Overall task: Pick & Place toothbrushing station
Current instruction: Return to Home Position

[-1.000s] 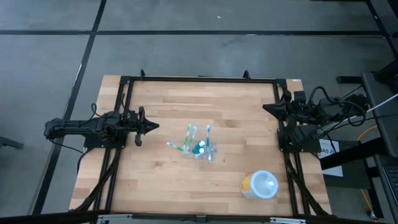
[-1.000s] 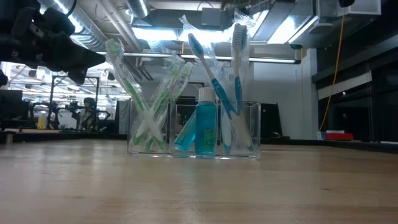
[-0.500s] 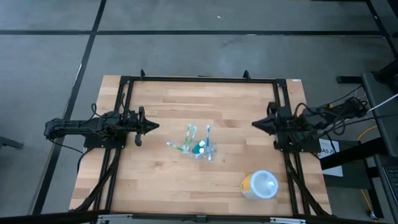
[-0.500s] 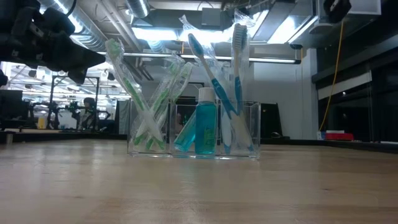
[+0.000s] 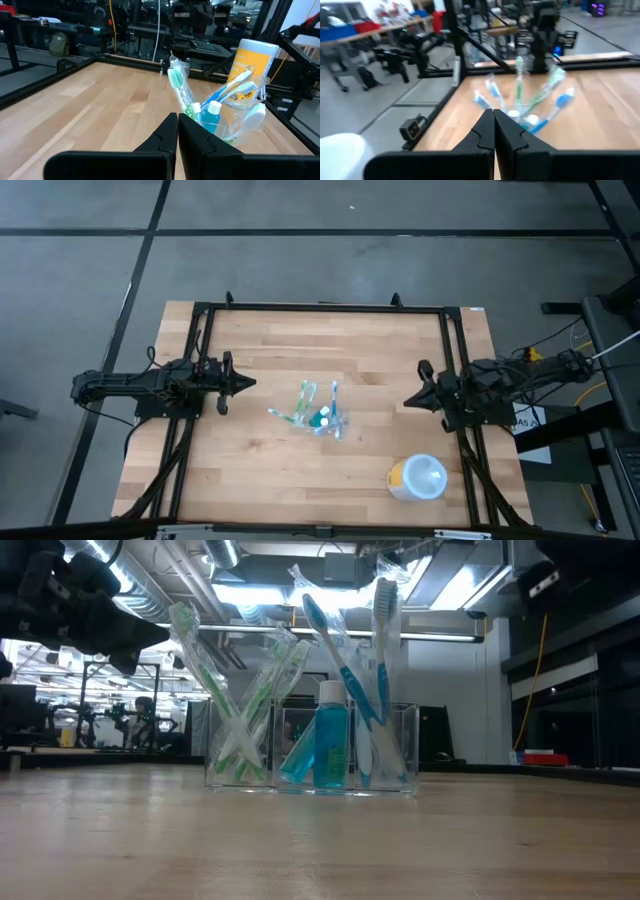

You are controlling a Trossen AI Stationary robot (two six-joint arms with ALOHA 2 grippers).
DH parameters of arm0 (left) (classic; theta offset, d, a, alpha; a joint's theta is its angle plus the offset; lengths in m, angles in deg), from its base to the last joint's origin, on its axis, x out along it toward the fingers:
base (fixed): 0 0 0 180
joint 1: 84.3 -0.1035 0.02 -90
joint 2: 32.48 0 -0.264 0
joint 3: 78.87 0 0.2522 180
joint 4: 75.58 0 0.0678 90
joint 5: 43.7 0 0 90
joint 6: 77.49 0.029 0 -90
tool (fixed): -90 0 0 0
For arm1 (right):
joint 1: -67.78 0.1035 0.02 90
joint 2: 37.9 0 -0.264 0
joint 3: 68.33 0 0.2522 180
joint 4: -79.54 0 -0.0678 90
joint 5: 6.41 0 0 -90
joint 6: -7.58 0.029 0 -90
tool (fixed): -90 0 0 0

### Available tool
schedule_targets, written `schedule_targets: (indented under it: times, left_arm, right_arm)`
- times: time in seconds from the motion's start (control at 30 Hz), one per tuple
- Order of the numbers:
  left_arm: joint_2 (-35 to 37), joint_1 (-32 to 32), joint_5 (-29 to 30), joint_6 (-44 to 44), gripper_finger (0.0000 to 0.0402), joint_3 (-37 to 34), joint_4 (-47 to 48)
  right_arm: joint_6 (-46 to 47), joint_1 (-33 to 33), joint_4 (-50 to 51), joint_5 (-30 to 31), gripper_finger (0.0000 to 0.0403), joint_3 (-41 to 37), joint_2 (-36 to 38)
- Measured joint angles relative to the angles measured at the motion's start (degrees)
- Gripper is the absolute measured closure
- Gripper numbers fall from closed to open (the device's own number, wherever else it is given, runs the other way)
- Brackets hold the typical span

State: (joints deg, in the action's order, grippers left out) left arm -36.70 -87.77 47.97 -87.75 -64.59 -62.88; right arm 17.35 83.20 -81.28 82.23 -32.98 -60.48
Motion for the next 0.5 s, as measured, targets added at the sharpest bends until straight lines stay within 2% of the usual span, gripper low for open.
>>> schedule_targets:
  times: [0.2, 0.5]
  left_arm:
    - [0.0, 0.0, 0.0, 0.02, 0.0389, 0.0, 0.0]
    - [0.0, 0.0, 0.02, 0.0, 0.0393, 0.0, 0.0]
  right_arm:
    - [-0.35, -4.65, -6.76, -5.89, 0.0403, -7.98, 7.17]
    - [-0.71, -8.24, -6.0, -11.83, 0.0403, -12.03, 14.16]
